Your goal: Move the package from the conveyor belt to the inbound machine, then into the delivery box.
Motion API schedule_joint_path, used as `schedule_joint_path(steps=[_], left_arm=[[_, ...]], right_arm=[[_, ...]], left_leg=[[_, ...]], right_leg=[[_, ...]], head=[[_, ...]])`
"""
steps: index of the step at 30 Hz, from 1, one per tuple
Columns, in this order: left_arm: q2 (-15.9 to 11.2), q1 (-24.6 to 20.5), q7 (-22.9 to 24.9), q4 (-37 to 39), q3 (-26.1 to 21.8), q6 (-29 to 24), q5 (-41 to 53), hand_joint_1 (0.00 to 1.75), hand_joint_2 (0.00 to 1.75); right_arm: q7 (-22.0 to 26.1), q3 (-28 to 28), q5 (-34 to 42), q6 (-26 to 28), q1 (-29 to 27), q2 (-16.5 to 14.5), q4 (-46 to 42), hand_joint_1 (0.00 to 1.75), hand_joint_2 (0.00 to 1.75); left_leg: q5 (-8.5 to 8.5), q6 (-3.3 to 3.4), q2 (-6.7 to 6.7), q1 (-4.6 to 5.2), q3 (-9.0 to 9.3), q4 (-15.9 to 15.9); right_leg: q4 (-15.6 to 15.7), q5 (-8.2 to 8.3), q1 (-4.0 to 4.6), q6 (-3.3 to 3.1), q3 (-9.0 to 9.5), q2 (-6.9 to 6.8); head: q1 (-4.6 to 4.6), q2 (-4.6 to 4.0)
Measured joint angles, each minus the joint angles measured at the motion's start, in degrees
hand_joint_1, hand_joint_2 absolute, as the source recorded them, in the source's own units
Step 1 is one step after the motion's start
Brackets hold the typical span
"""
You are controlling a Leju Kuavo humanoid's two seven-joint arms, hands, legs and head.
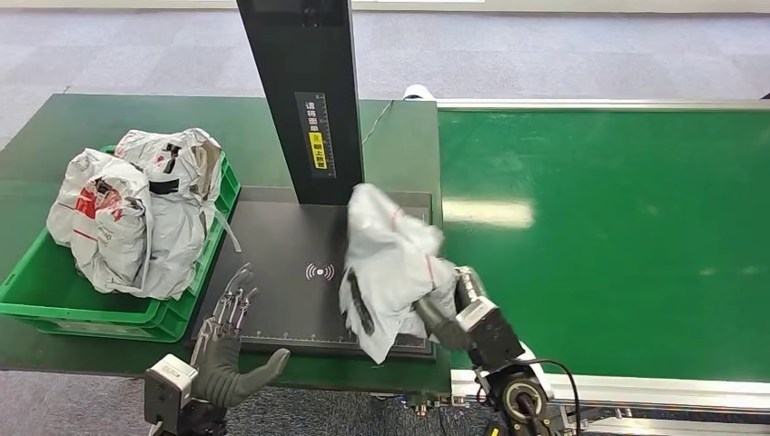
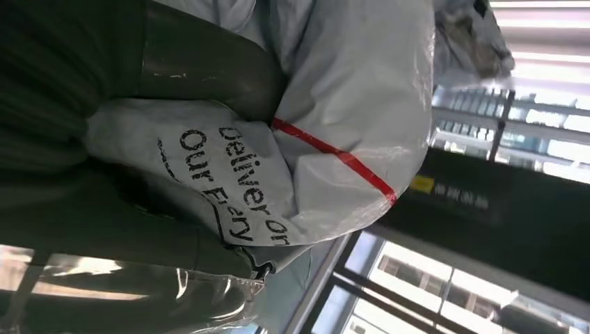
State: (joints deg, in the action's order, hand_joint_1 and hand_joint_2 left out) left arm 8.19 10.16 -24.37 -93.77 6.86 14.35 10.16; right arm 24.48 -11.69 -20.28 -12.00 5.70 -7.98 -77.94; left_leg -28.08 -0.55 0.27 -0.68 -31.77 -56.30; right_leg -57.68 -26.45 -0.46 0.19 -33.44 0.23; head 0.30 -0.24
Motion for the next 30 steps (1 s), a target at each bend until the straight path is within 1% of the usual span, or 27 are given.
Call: schedule_joint_path(steps=[3,6,7,10,11,15,19,26,28,30], left_arm=[[-0.2,-0.2,0.0,0.4,0.3,0.0,-0.2,0.0,1.75],[-0.4,-0.2,0.0,0.5,0.5,0.0,-0.4,0.0,1.75],[-0.5,-0.2,0.1,0.5,0.5,0.0,-0.5,0.0,1.75],[-0.6,-0.2,0.3,0.5,0.6,-0.3,-0.7,0.0,1.75],[-0.6,-0.2,0.3,0.5,0.6,-0.4,-0.7,0.0,1.75],[-0.8,0.2,0.7,0.4,0.6,-1.1,-0.8,0.0,1.75],[-0.9,0.8,1.1,0.2,0.6,-1.5,-0.9,0.0,1.75],[-1.2,1.1,1.1,0.2,0.6,-2.3,-1.2,0.0,1.75],[-1.3,1.1,1.1,0.2,0.7,-2.4,-1.3,0.0,1.75],[-1.5,1.1,1.0,0.2,0.7,-2.5,-1.4,0.0,1.75]], right_arm=[[-0.2,-3.3,-0.4,0.1,0.9,0.3,3.0,1.71,1.75],[-1.4,-4.9,-0.6,1.5,2.0,0.6,6.1,1.71,1.75],[-1.9,-5.2,-0.9,2.4,2.4,0.7,7.2,1.56,1.75],[-3.0,-5.7,-2.4,6.9,3.9,0.8,11.1,0.29,1.75],[-3.3,-5.7,-2.9,8.5,4.3,0.8,12.2,0.0,1.75],[-4.6,-5.7,-3.7,13.2,5.2,0.7,15.3,0.0,1.75],[-5.5,-5.6,-3.0,14.9,5.4,0.3,16.3,0.0,1.75],[-4.3,-4.8,0.4,15.6,5.4,0.3,16.5,0.0,1.75],[-4.0,-4.5,2.2,14.5,5.2,0.3,16.5,0.0,1.75],[-3.8,-4.2,4.6,12.0,4.8,0.3,16.5,0.0,1.75]], left_leg=[[0.0,0.0,0.0,0.0,-0.02,0.0],[-0.01,0.01,0.0,0.03,-0.02,0.0],[-0.01,0.01,0.0,0.03,-0.02,0.0],[-0.01,0.01,-0.01,0.04,0.0,0.0],[-0.01,0.01,-0.01,0.04,0.0,0.0],[0.0,0.01,-0.01,0.02,0.02,0.0],[0.0,0.01,-0.01,0.01,0.01,0.0],[-0.01,0.01,-0.01,0.02,0.01,0.0],[-0.01,0.01,-0.01,0.02,0.02,0.0],[-0.01,0.01,-0.01,0.02,0.03,0.0]], right_leg=[[0.0,0.0,0.0,0.0,0.0,-0.01],[0.0,-0.01,-0.02,0.01,0.01,-0.01],[0.0,-0.01,-0.03,0.01,0.01,-0.01],[0.0,0.0,-0.04,0.01,0.02,-0.01],[0.0,0.0,-0.04,0.01,0.02,-0.01],[0.0,0.0,-0.02,0.0,0.02,-0.01],[0.0,0.0,-0.01,0.0,0.01,-0.01],[0.0,-0.01,-0.02,0.0,0.01,-0.01],[0.0,0.0,-0.02,0.0,0.01,-0.01],[0.0,0.0,-0.02,0.0,0.01,-0.01]], head=[[0.01,0.0],[0.02,0.0],[0.02,0.0],[0.01,0.0],[0.01,0.0],[0.0,0.0],[0.01,0.0],[0.01,0.0],[0.01,0.0],[0.01,0.0]])
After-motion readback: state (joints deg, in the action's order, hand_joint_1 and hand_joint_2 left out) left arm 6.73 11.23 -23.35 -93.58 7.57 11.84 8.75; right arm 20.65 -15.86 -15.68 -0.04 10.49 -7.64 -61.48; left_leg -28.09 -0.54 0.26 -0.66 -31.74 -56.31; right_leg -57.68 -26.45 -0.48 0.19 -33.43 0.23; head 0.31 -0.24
